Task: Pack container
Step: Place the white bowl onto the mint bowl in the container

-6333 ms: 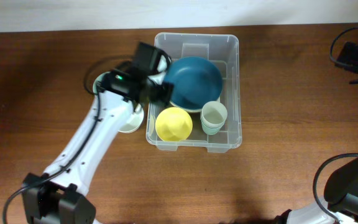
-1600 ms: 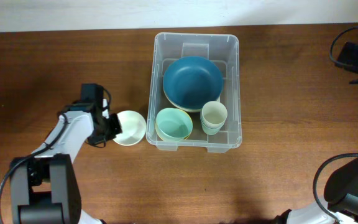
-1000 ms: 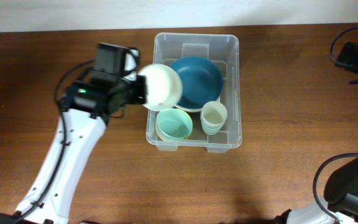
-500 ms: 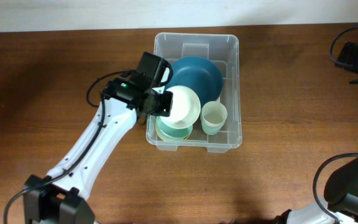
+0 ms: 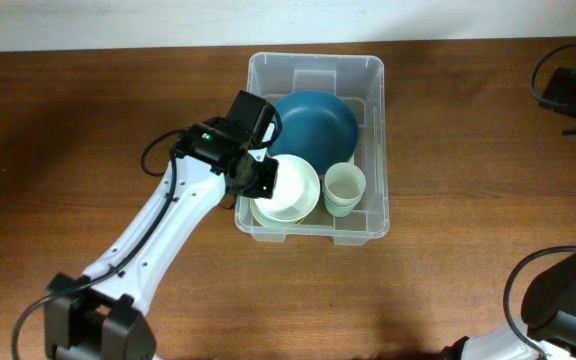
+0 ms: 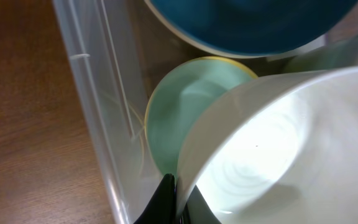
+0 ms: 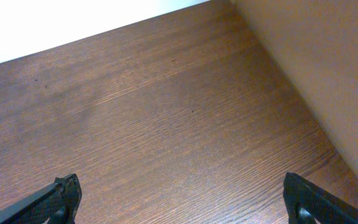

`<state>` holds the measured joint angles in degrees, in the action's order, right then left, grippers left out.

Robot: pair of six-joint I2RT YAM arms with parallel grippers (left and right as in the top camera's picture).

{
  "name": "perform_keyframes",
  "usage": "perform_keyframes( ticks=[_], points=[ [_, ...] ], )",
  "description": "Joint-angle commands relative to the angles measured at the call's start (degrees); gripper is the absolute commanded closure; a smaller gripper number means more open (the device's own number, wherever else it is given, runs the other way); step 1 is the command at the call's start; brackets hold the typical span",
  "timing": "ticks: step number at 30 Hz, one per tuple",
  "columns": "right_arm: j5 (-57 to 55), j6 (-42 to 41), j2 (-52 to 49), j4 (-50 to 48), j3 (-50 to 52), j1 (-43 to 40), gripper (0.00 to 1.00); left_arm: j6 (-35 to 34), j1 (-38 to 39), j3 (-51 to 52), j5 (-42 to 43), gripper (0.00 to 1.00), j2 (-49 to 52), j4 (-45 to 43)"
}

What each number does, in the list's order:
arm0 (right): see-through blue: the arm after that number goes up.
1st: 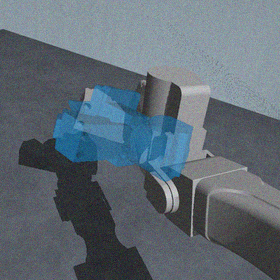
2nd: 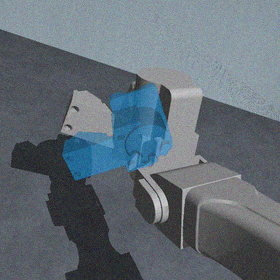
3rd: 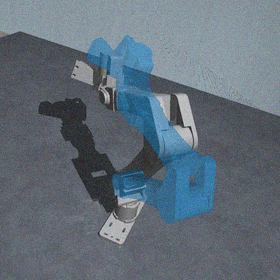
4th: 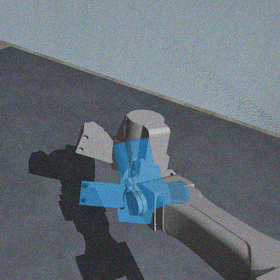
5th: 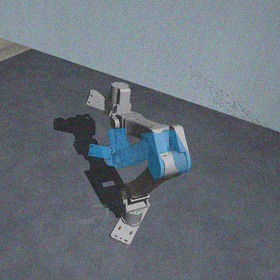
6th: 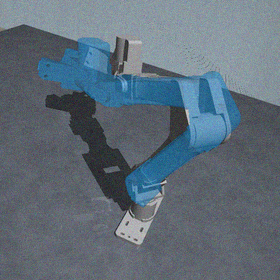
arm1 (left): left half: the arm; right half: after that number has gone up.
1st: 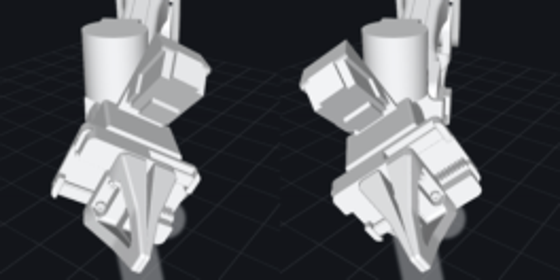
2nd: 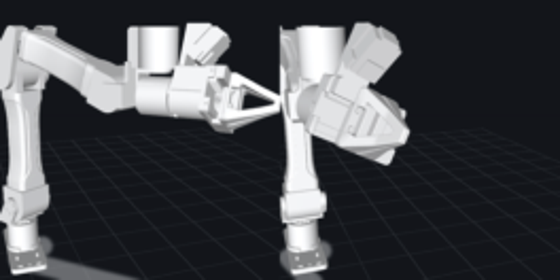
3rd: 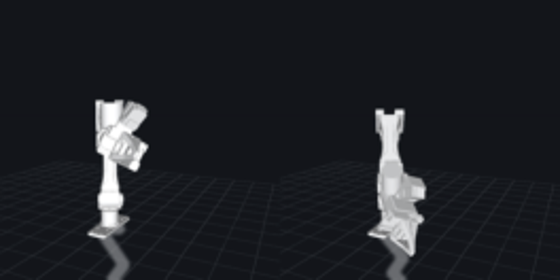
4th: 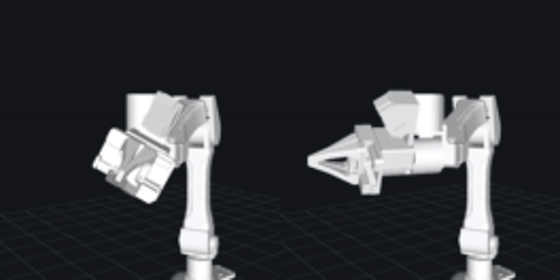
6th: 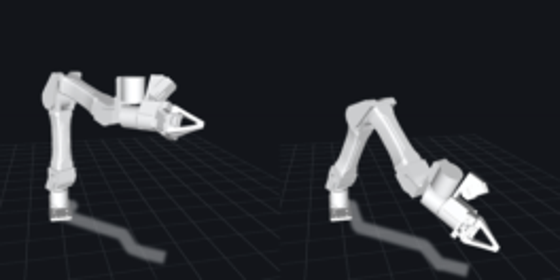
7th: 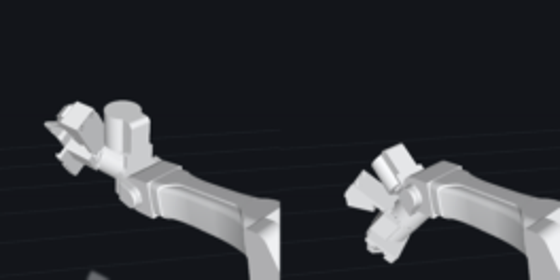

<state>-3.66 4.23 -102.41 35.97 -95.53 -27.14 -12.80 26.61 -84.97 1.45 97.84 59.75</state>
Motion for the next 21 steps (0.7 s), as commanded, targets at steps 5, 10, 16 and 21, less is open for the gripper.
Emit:
perform_keyframes(
  ticks=[5, 10, 16, 21],
  points=[
    [-0.7, -0.6, -0.2, -0.1, -0.3, -0.3, 0.01, 1.1, 0.2, 0.7, -1.9, 0.99, 6.3, 0.4],
    [-0.7, -0.6, -0.2, -0.1, -0.3, -0.3, 0.01, 1.1, 0.2, 0.4, -1.9, 0.99, 5.8, 2.8],
    [-0.7, -0.6, -0.2, -0.1, -0.3, -0.3, 0.01, 1.1, 0.2, -0.5, -2.7, 0.87, 5.5, 2.4],
    [-0.7, -0.6, -0.2, -0.1, -0.3, -0.3, 0.01, 1.1, 0.2, -0.8, -2.8, 0.29, 5.5, 2.2]
  ],
)
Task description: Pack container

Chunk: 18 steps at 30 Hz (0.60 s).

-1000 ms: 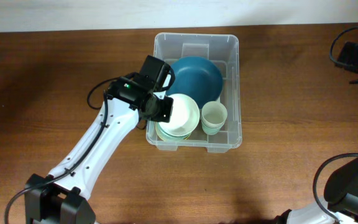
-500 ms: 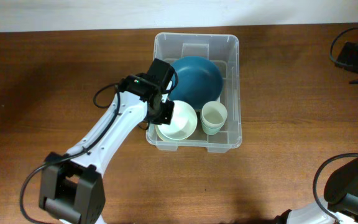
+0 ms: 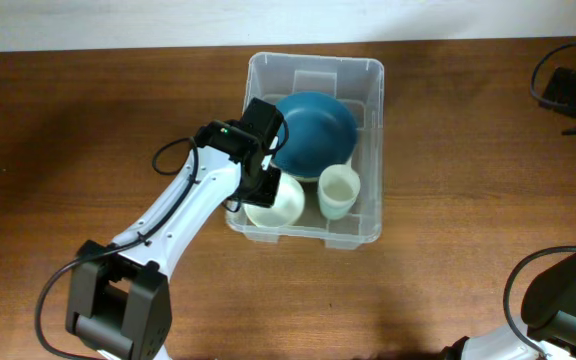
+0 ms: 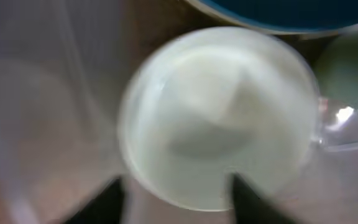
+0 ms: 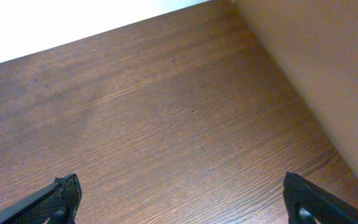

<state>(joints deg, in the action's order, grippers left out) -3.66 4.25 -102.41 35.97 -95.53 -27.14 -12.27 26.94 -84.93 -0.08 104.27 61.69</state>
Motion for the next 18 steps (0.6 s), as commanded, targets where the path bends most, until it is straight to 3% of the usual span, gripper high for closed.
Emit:
perform_keyframes(
  ticks=[1, 12, 16, 18],
  points=[
    [-0.7, -0.6, -0.2, -0.1, -0.3, -0.3, 0.01, 0.6, -0.3, -1.7, -1.3, 0.24, -0.9, 0.3],
    [-0.7, -0.6, -0.2, -0.1, -0.3, -0.3, 0.01, 1.9, -3.7, -22.5, -1.7, 0.24, -1.2, -0.5],
    [-0.7, -0.6, -0.2, -0.1, -0.3, -0.3, 0.01, 1.6, -5.8, -25.8, -10.7, 0.25, -1.1, 2.4],
    [-0.7, -0.6, -0.2, -0.1, -0.3, -0.3, 0.01, 0.9, -7.1, -25.7, -12.5, 0.31, -1.0, 4.6]
  ],
)
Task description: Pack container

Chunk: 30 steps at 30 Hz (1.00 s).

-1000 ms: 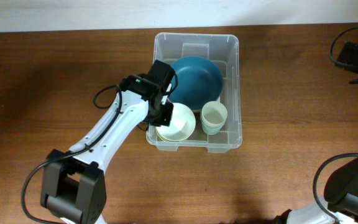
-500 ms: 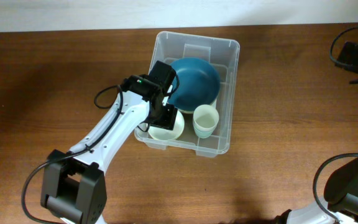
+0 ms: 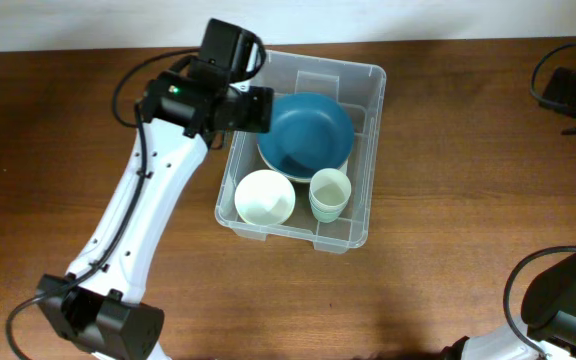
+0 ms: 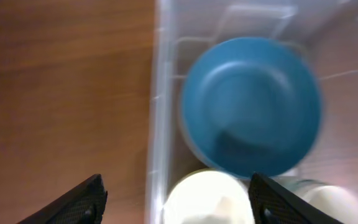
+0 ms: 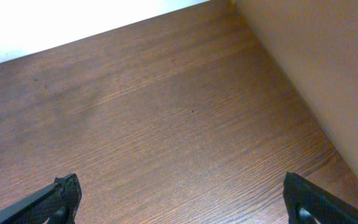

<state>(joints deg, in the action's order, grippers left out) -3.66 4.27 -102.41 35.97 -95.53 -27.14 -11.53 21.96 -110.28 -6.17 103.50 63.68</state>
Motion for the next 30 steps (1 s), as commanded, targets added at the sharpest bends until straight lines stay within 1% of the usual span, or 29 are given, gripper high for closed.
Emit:
perform_keyframes(
  ticks=[1, 3, 4, 8, 15, 18, 23, 30],
  points=[
    [-0.7, -0.7, -0.2, -0.1, -0.3, -0.3, 0.01, -1.1, -3.0, -0.3, -7.5, 0.4, -0.2, 4.0],
    [-0.7, -0.7, -0.2, -0.1, -0.3, -0.3, 0.01, -4.4, -4.9, -0.3, -9.2, 0.96, -0.2, 7.1],
    [-0.7, -0.7, -0.2, -0.1, -0.3, -0.3, 0.01, -6.0, -5.9, 0.0, -9.6, 0.99, -0.2, 8.3],
    [-0.7, -0.7, -0.2, -0.1, -0.3, -0.3, 0.01, -8.4, -9.2, 4.0, -9.1, 0.99, 0.3, 8.3],
    [-0.7, -0.7, -0.2, -0.1, -0.3, -0.3, 0.01, -8.3, -10.1, 15.7, -2.6, 0.99, 4.4, -1.8],
    [-0.7, -0.7, -0.2, -0.1, -0.3, -0.3, 0.01, -8.1, -10.1, 16.3, -0.2, 0.99, 5.4, -2.5],
    [-0.7, -0.7, -0.2, -0.1, -0.3, -0.3, 0.01, -5.6, -8.4, 16.3, 8.8, 0.99, 5.5, -6.0],
    [-0.7, -0.7, -0.2, -0.1, -0.3, -0.3, 0.01, -5.3, -6.6, 16.3, 9.8, 0.99, 5.5, -7.1]
  ],
)
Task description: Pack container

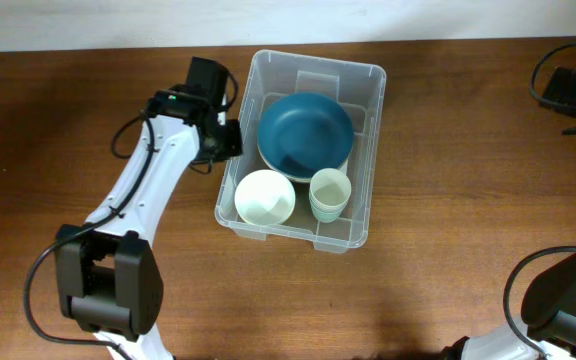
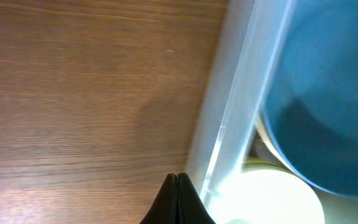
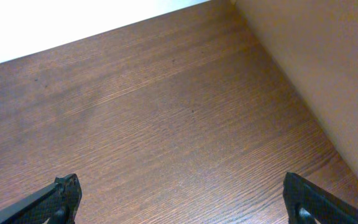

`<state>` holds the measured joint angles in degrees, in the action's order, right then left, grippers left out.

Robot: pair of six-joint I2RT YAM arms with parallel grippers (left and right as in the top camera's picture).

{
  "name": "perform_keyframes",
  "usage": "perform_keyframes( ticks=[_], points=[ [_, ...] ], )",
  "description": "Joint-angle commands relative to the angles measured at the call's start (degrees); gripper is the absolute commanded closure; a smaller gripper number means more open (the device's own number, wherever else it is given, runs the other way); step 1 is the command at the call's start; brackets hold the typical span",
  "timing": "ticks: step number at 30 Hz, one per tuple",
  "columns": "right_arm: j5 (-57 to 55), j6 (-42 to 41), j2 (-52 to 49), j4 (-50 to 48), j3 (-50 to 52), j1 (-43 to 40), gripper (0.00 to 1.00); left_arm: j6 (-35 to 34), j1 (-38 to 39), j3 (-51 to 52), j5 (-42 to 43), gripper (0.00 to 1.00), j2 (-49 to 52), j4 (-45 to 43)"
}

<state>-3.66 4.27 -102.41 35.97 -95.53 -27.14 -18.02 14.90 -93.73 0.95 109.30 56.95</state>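
Note:
The clear plastic container (image 1: 375, 140) holds a blue plate (image 1: 305, 132), a white bowl (image 1: 264, 196) and stacked pale green cups (image 1: 330, 192). My left gripper (image 1: 226, 140) is low beside the outside of the container's left wall. In the left wrist view its fingers are shut (image 2: 176, 186) with nothing between them, and the container wall (image 2: 229, 112), the blue plate (image 2: 328, 93) and the white bowl (image 2: 266, 199) lie just to their right. My right gripper (image 3: 180, 193) stands open over bare wood, far from the container.
The right arm (image 1: 573, 95) sits at the table's far right edge with its cables. A beige wall (image 3: 328, 74) runs along the right of the right wrist view. Brown wooden table (image 1: 88, 120) surrounds the container.
My left gripper was open and high over the container's left rim. Now it is shut, lower, and just outside the left wall. The container and its contents have not moved.
My left gripper was first shut on the white bowl's rim, tilted over a pale green plate in the container's front left. Then the bowl lay flat there, the gripper open above it. Then the gripper was high and open; now shut outside the wall. The container has turned slightly.

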Motion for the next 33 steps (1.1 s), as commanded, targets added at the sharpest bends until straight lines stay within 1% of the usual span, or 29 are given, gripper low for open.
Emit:
perform_keyframes(
  ticks=[1, 2, 3, 6, 12, 14, 17, 19, 20, 22, 24, 26, 30, 31, 32, 33],
  points=[
    [-0.7, -0.7, -0.2, -0.1, -0.3, -0.3, 0.01, 1.7, 0.8, -0.2, 4.0, 0.99, -0.3, -0.6],
    [-0.7, -0.7, -0.2, -0.1, -0.3, -0.3, 0.01, 3.2, 1.4, -0.2, 6.8, 0.99, -0.3, -0.8],
    [-0.7, -0.7, -0.2, -0.1, -0.3, -0.3, 0.01, 3.6, 1.7, -0.2, 7.4, 0.99, -0.3, -0.8],
    [-0.7, -0.7, -0.2, -0.1, -0.3, -0.3, 0.01, 3.6, 1.8, -0.3, 6.1, 0.99, -0.3, -0.8],
    [-0.7, -0.7, -0.2, -0.1, -0.3, -0.3, 0.01, 4.4, -1.0, -1.2, 5.7, 0.99, -2.5, -0.8],
    [-0.7, -0.7, -0.2, -0.1, -0.3, -0.3, 0.01, 4.8, -2.4, -1.7, 5.7, 0.99, -5.0, -1.0],
    [-0.7, -0.7, -0.2, -0.1, -0.3, -0.3, 0.01, 6.5, -4.0, -1.7, 4.7, 0.99, -12.3, -1.6],
    [-0.7, -0.7, -0.2, -0.1, -0.3, -0.3, 0.01, 7.5, -3.7, -1.4, 2.0, 0.99, -17.0, -1.6],
    [-0.7, -0.7, -0.2, -0.1, -0.3, -0.3, 0.01, 7.5, -3.0, -0.6, -1.0, 0.99, -21.2, -1.6],
    [-0.7, -0.7, -0.2, -0.1, -0.3, -0.3, 0.01, 7.4, -1.1, 2.6, -6.2, 0.99, -29.3, -1.8],
    [-0.7, -0.7, -0.2, -0.1, -0.3, -0.3, 0.01, 7.3, 0.3, 6.3, -8.8, 0.99, -34.8, -2.5],
    [-0.7, -0.7, -0.2, -0.1, -0.3, -0.3, 0.01, 6.8, 2.2, 12.8, -12.8, 0.99, -41.8, -4.1],
    [-0.7, -0.7, -0.2, -0.1, -0.3, -0.3, 0.01, 6.4, 4.5, 27.8, -19.0, 0.99, -56.0, -8.0],
    [-0.7, -0.7, -0.2, -0.1, -0.3, -0.3, 0.01, 5.3, 4.4, 32.2, -19.9, 0.99, -60.1, -9.1],
    [-0.7, -0.7, -0.2, -0.1, -0.3, -0.3, 0.01, 2.5, 4.4, 39.3, -21.8, 0.99, -66.6, -11.6],
    [-0.7, -0.7, -0.2, -0.1, -0.3, -0.3, 0.01, 1.9, 4.4, 42.1, -22.1, 0.99, -69.2, -13.0]
  ],
)
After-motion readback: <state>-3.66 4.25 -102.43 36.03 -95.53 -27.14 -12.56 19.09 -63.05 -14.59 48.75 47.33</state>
